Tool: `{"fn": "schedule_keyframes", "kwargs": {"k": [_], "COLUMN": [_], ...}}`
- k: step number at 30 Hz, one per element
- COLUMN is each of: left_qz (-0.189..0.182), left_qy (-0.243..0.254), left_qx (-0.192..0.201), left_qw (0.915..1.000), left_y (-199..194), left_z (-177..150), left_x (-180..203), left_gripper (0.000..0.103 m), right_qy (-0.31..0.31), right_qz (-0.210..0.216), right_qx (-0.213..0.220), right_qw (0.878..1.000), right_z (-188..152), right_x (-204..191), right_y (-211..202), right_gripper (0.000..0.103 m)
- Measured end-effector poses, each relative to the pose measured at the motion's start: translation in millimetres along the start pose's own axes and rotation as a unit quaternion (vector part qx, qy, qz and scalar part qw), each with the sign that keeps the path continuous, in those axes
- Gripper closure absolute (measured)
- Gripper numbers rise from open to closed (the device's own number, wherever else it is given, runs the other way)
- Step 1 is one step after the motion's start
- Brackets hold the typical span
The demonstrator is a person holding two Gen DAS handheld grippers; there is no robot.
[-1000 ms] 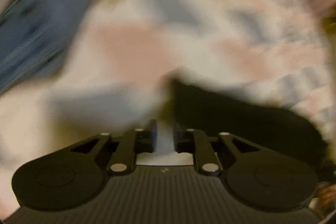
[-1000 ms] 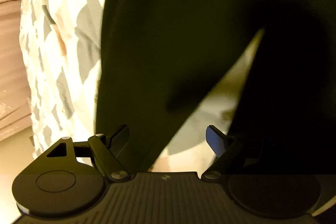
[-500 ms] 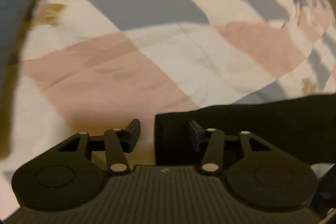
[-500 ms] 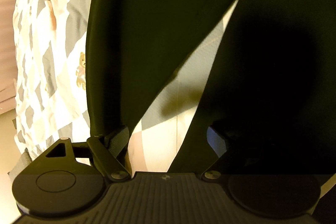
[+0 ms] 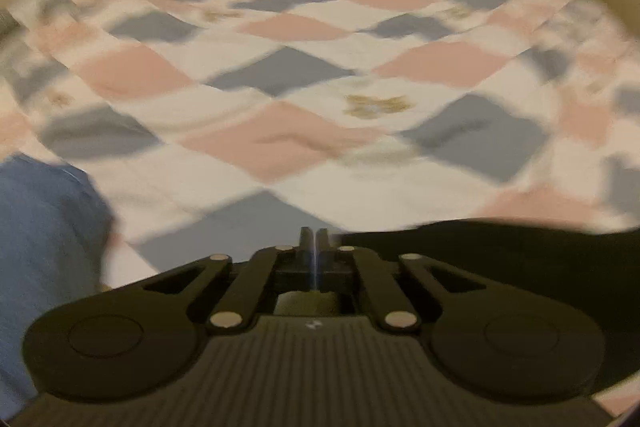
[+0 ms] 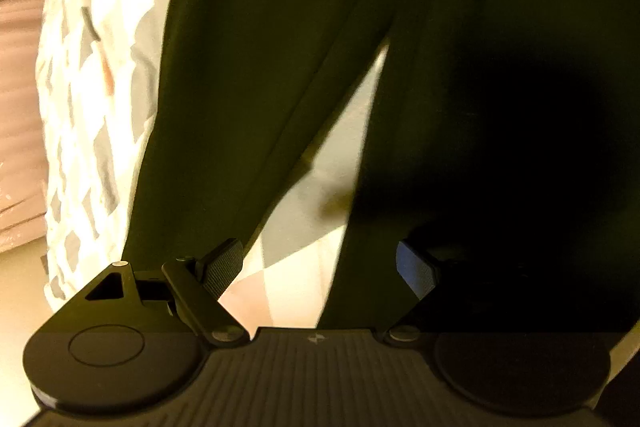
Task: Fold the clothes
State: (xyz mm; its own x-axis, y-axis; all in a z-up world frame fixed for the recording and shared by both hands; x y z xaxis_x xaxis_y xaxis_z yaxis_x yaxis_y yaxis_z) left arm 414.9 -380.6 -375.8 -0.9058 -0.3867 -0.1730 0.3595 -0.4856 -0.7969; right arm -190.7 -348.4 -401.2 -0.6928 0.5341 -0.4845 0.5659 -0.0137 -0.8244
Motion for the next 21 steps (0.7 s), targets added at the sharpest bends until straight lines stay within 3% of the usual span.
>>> {"fn": "schedule_keyframes", "kwargs": {"k": [3,6,8,11,16,20,21], "left_qz": [0.025,-0.034,-0.1,-0.139,-0.145,-0.149,-0.151], "left_qy": [-0.02,-0.083,-0.145,-0.209,-0.319,-0.355,-0.35], "left_qx": [-0.084,-0.124,-0.13,-0.146,-0.162,-0.172,-0.172], "left_qw": [0.9959,0.9882,0.9757,0.957,0.9224,0.9067,0.9084], "left_y": [25,24,17,21,34,30,28], "left_z": [-28,-50,-54,-60,-85,-87,-86], "left_x": [-21,-33,-34,-33,-34,-34,-34], "left_gripper": [0.103,0.098,0.066,0.057,0.06,0.061,0.06], "right_qy": [-0.008,-0.016,-0.02,-0.016,-0.022,-0.023,-0.021], "right_qz": [0.008,0.015,0.02,0.014,0.016,0.014,0.015], "right_qx": [0.002,0.004,0.004,-0.001,-0.013,-0.016,-0.015], "right_qw": [1.0,1.0,1.0,1.0,1.0,1.0,1.0], "right_z": [2,4,5,5,-1,-2,-1], "right_x": [-2,-4,-4,-3,-6,-3,-2], "right_y": [-3,-6,-6,-2,2,2,1], "right_gripper": [0.017,0.017,0.017,0.017,0.017,0.016,0.016]}}
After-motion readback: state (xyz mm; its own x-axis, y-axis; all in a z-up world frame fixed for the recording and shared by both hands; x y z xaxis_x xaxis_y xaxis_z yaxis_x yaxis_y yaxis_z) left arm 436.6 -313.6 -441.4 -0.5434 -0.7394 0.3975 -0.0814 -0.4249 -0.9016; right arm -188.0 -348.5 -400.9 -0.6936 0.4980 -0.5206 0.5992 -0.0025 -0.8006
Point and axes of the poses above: each gripper's, at about its wrist camera, not at the fingertips, and y roughly the way its jaws point, x to its right, z to its top, the point moved 5 cm from there along y, roughly the way its jaws point, and after that the axes turned 1 degree about y, right-handed, at the moved point
